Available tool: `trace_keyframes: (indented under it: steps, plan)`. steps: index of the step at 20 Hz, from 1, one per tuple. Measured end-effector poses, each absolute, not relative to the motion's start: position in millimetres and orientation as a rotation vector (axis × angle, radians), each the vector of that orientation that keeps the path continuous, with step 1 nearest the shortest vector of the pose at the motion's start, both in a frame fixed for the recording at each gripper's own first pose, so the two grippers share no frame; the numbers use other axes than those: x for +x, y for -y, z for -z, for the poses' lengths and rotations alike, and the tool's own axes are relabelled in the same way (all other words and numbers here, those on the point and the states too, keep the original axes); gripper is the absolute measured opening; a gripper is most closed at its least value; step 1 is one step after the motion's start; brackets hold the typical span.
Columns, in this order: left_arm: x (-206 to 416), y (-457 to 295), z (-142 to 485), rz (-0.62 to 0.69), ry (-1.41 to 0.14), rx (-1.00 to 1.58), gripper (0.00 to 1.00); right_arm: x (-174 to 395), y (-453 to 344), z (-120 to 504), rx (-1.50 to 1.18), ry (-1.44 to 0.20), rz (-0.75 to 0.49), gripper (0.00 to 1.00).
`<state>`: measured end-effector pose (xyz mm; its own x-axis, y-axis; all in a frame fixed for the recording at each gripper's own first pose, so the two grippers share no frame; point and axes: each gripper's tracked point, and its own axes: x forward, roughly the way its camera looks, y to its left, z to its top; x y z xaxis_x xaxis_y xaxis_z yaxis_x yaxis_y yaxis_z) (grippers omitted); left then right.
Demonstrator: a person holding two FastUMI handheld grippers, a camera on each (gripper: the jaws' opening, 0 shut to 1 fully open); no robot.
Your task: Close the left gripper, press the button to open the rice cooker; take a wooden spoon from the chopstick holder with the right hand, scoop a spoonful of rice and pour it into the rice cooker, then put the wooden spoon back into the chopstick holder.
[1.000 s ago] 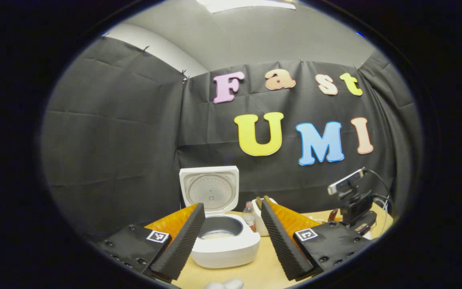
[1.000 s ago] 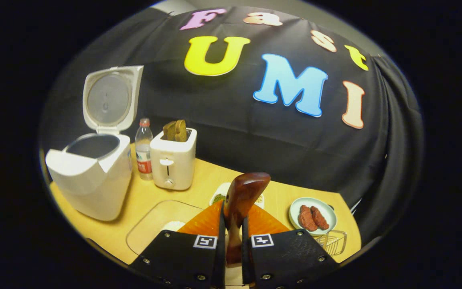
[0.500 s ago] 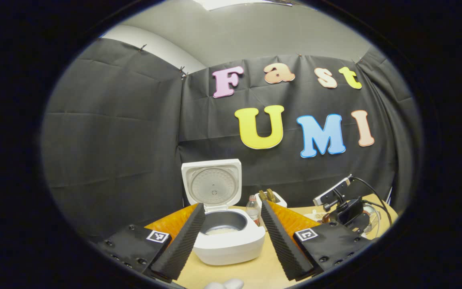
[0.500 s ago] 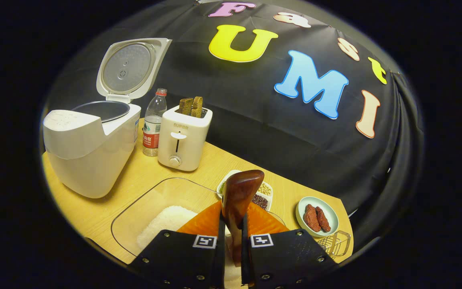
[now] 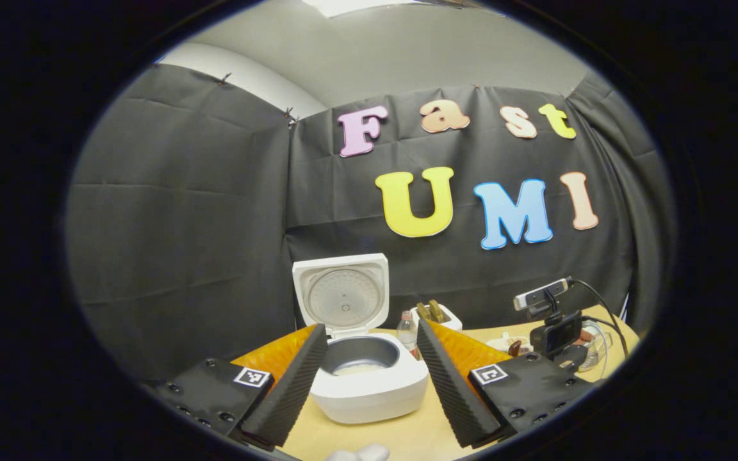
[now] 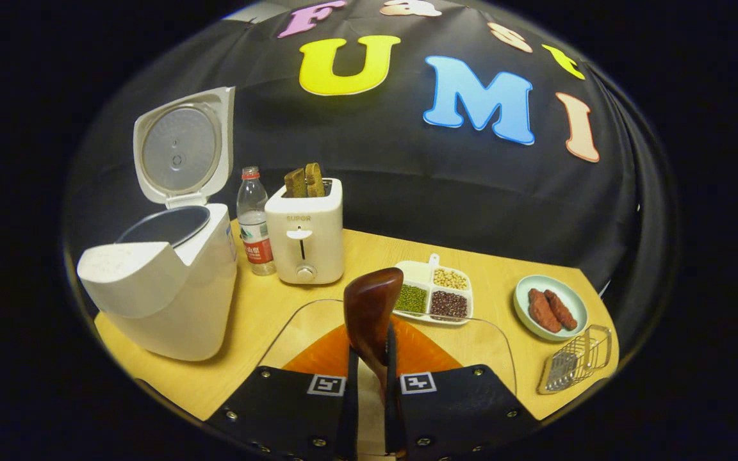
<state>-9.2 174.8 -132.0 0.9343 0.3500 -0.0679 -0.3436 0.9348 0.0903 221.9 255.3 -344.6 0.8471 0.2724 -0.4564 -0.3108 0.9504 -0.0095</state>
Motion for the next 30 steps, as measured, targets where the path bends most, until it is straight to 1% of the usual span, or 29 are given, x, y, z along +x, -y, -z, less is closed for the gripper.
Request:
trace_keyframes:
  steps: [5,8,11,12,17,24,25,26,27,28,30]
  plan:
    - [-11.0,-179.3,130.4,-0.359,-0.084,0.081,0.99,220.2,-265.1,343.3,0.186,-0.527,-0.331,0.17]
    - [-9.7,-181.1,130.8,-0.359,-0.086,0.082,0.99,224.9,-255.1,343.2,0.316,-0.547,-0.323,0.17]
    - [-8.0,-182.0,127.8,-0.360,-0.084,0.076,0.99,231.6,-239.0,349.2,0.538,-0.602,-0.290,0.17]
    - [-6.4,-181.6,128.1,-0.359,-0.083,0.075,0.99,233.2,-228.5,351.4,0.586,-0.606,-0.264,0.17]
    - [-4.1,-179.5,119.6,-0.351,-0.072,0.090,0.99,234.2,-207.5,359.9,0.794,-0.642,-0.245,0.17]
    - [-3.8,-178.5,114.5,-0.345,-0.066,0.108,0.99,234.6,-177.3,339.3,1.042,-0.585,-0.253,0.17]
    - [-3.2,-177.4,112.4,-0.341,-0.063,0.107,0.99,237.2,-172.7,334.7,1.056,-0.571,-0.252,0.16]
    - [-1.9,-177.3,110.9,-0.340,-0.061,0.110,0.96,236.7,-169.2,330.0,1.058,-0.559,-0.250,0.17]
    - [-0.7,-177.2,108.3,-0.339,-0.058,0.112,0.99,237.3,-166.1,324.5,1.062,-0.545,-0.254,0.17]
    - [-0.8,-176.0,107.7,-0.338,-0.054,0.113,0.96,236.2,-164.3,319.2,1.063,-0.540,-0.249,0.16]
    - [-0.6,-175.4,108.9,-0.334,-0.051,0.109,0.99,235.6,-161.2,307.5,1.083,-0.529,-0.252,0.16]
